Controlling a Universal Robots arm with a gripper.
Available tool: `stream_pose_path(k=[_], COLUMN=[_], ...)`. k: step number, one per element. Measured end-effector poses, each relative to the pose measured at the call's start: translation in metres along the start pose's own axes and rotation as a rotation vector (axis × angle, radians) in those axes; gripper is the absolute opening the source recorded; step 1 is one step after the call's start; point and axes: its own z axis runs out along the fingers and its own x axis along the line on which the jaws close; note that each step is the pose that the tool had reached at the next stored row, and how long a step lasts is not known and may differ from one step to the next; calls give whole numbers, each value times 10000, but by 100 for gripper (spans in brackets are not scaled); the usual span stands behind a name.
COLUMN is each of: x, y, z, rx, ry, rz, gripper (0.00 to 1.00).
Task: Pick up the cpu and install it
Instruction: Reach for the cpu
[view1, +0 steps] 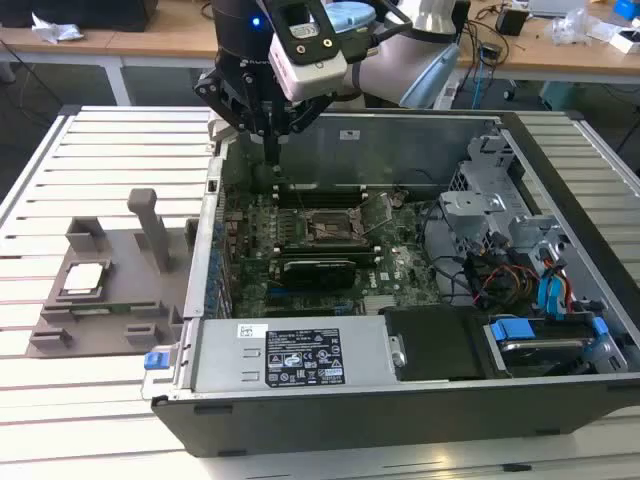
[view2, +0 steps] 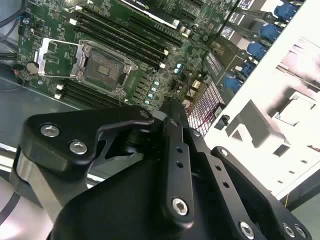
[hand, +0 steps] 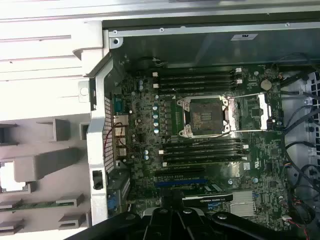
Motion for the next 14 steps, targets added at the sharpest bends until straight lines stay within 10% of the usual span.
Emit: stream_pose_path(k=[14], x=[98], y=[-7], z=[-3], rx=[0], ry=[0], rz=[0], gripper=[11])
